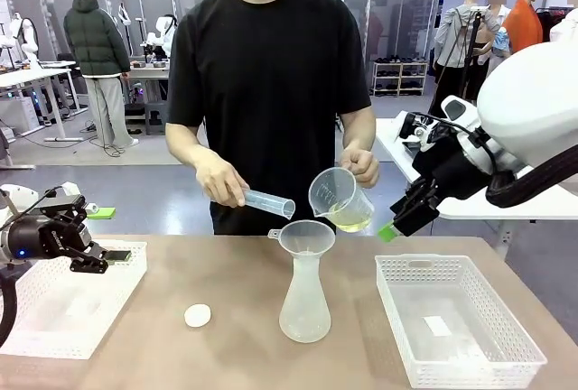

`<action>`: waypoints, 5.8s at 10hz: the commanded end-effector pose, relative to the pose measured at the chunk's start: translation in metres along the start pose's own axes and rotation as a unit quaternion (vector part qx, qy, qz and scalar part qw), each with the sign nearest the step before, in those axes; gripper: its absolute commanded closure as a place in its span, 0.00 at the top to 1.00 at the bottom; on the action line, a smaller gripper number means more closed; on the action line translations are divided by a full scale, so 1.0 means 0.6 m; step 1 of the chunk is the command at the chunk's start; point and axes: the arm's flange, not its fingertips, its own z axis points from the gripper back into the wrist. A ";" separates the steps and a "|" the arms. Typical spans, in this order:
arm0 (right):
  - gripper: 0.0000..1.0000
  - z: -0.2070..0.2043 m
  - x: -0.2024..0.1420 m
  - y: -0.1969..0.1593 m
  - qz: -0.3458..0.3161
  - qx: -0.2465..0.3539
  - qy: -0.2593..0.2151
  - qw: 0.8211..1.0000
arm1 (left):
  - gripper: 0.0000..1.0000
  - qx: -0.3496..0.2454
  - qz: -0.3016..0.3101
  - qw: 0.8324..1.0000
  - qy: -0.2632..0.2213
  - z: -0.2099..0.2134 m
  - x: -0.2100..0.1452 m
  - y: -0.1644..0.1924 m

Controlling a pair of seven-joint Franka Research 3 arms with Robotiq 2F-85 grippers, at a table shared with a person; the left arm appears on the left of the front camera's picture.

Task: Prepare the solutions needed for the experiment.
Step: Once the solution is in the Big flask , pick up the Plastic Funnel and place it back into the right Organizing basket.

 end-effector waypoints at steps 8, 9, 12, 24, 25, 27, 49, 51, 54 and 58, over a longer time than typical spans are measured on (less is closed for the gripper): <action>0.85 -0.020 -0.066 -0.130 -0.357 0.179 -0.072 0.914 | 1.00 -0.001 -0.002 1.000 -0.007 -0.003 -0.001 -0.003; 0.85 -0.028 -0.087 -0.159 -0.415 0.228 -0.090 0.876 | 1.00 -0.001 -0.002 1.000 -0.007 -0.003 -0.001 -0.003; 0.85 -0.050 -0.137 -0.203 -0.499 0.285 -0.124 0.809 | 1.00 -0.001 -0.002 1.000 -0.007 -0.003 -0.001 -0.003; 0.85 -0.077 -0.232 -0.223 -0.563 0.344 -0.138 0.739 | 1.00 -0.001 -0.002 1.000 -0.007 -0.003 -0.001 -0.003; 0.85 -0.080 -0.229 -0.220 -0.558 0.347 -0.130 0.742 | 1.00 -0.001 -0.002 1.000 -0.007 -0.003 -0.001 -0.003; 0.85 -0.081 -0.232 -0.221 -0.555 0.339 -0.143 0.746 | 1.00 -0.001 -0.002 1.000 -0.007 -0.003 -0.001 -0.003; 0.85 -0.081 -0.232 -0.221 -0.555 0.339 -0.143 0.746 | 1.00 -0.001 -0.002 1.000 -0.007 -0.003 -0.001 -0.003; 0.85 -0.081 -0.232 -0.221 -0.555 0.339 -0.143 0.746 | 1.00 -0.001 -0.002 1.000 -0.007 -0.003 -0.001 -0.003; 0.85 -0.081 -0.232 -0.221 -0.555 0.339 -0.143 0.746 | 1.00 -0.001 -0.002 1.000 -0.007 -0.003 -0.001 -0.003; 0.85 -0.081 -0.232 -0.221 -0.555 0.339 -0.143 0.746 | 1.00 -0.001 -0.002 1.000 -0.007 -0.003 -0.001 -0.003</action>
